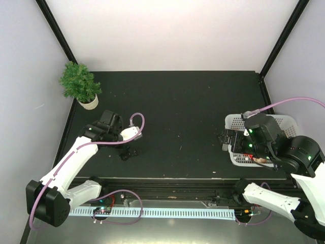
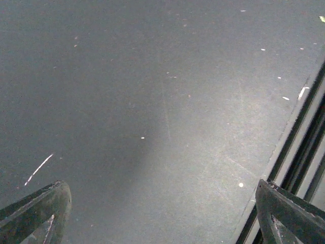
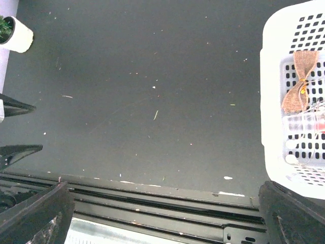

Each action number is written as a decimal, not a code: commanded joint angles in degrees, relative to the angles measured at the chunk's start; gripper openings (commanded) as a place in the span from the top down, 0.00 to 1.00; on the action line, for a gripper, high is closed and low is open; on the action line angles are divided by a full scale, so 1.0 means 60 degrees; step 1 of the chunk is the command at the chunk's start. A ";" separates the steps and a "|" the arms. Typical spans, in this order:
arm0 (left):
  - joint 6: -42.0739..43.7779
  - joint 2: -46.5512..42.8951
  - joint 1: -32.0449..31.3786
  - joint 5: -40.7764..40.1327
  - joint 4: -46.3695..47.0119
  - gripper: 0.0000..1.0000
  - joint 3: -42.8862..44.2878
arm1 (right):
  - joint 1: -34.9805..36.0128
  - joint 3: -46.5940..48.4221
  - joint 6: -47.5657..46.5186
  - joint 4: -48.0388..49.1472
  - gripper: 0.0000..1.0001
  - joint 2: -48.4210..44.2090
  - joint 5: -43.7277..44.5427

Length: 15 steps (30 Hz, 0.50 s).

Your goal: Decorate the small christmas tree

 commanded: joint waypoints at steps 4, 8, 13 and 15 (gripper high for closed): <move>-0.1456 -0.0160 -0.0052 -0.2164 0.1230 0.01 -0.0159 | -0.0051 0.0127 0.0058 0.0062 0.00 -0.0115 0.0619; -0.2059 -0.0210 0.0019 -0.2934 0.1641 0.01 0.0196 | -0.0053 -0.0197 0.0390 0.0132 0.00 -0.0297 0.1063; -0.3386 -0.0424 0.0622 -0.6106 0.3181 0.01 0.0781 | -0.0051 -0.1220 0.0226 0.0964 0.00 -0.0385 0.0157; -0.3983 -0.0572 0.1184 -0.7796 0.4156 0.01 0.0933 | -0.0063 -0.1490 0.0216 0.0992 0.00 -0.0192 -0.0121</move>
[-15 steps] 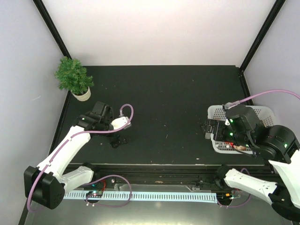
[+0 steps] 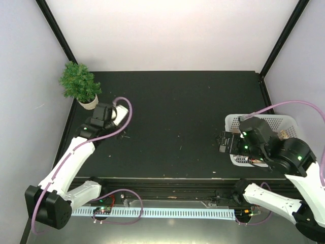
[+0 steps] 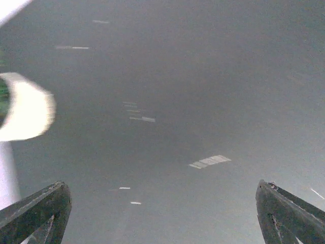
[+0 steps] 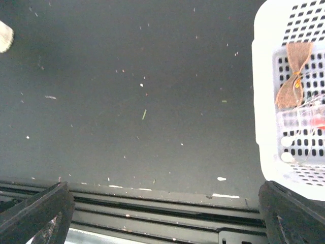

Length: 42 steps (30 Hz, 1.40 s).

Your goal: Decorate the small christmas tree

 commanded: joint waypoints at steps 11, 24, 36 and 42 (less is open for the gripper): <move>-0.2597 0.0690 0.2725 -0.7306 0.7599 0.03 0.1387 | -0.0054 -0.1094 0.0010 0.1429 0.00 0.0731 -0.1616; -0.4202 0.3571 0.4655 -0.4662 0.7538 0.11 0.3750 | -0.0056 -0.1367 0.0136 0.1415 0.00 0.0999 -0.2153; -0.3590 0.4574 0.4941 -0.2890 0.9018 0.07 0.3700 | -0.0056 -0.1834 0.0228 0.1914 0.00 0.1213 -0.2438; -0.3662 0.5505 0.5113 -0.2410 0.8998 0.11 0.4303 | -0.0063 -0.2058 0.0174 0.2219 0.00 0.1465 -0.2634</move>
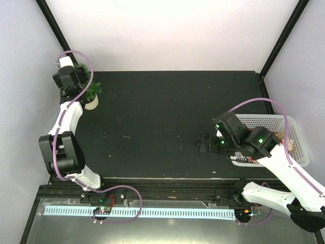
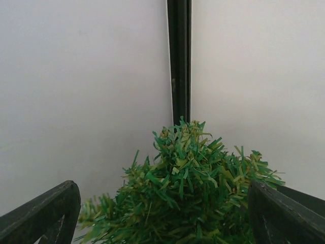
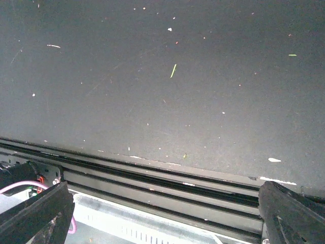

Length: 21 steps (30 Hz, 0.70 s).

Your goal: Decorate the small christmas tree

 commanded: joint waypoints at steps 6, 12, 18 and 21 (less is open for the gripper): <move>-0.0027 0.1056 0.0222 0.0719 0.0481 0.16 0.1119 | -0.0051 -0.0141 -0.0197 0.0470 0.00 0.0557 -0.0410; -0.0105 0.0993 0.0317 0.1200 0.0455 0.40 0.1225 | -0.0059 -0.0434 -0.0265 0.0644 0.00 0.0683 -0.0476; 0.0016 0.0834 0.0342 0.1764 0.0442 0.78 0.1068 | -0.0058 -0.0523 -0.0270 0.0868 0.00 0.0697 -0.0370; 0.0059 0.0804 0.0352 0.1953 0.0382 0.89 0.1106 | -0.0058 -0.0569 -0.0310 0.0915 0.00 0.0755 -0.0429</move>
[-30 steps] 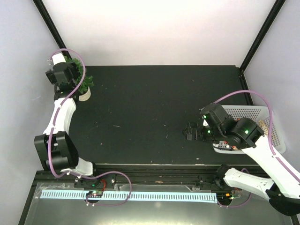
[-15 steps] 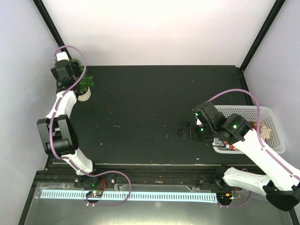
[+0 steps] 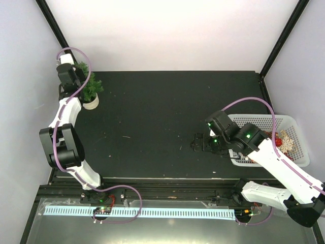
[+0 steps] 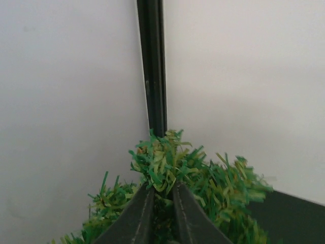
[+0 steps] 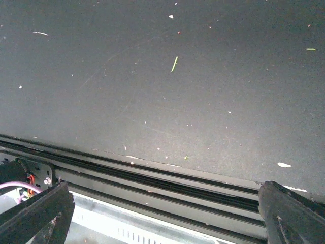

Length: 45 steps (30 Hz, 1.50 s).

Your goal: Decorate the small christmas tree

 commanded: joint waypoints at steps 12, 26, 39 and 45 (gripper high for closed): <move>0.0490 -0.1844 0.0118 0.3717 -0.0930 0.98 0.0117 | -0.0061 -0.0516 -0.0136 0.0522 0.00 -0.0234 -0.0144; 0.2448 -0.3152 -0.1728 1.0470 -0.3889 0.98 0.0242 | -0.0051 -0.1543 0.0272 0.1092 0.00 -0.1097 -0.0024; 0.1386 -0.2764 -0.4339 1.1277 -0.2283 0.98 -0.1069 | -0.0061 -0.2194 0.1045 0.0589 0.00 -0.2527 0.0330; 0.1532 -0.2612 -0.4746 1.0900 -0.1755 0.98 -0.1207 | -0.0059 -0.2559 0.1513 0.0448 0.00 -0.3217 0.0428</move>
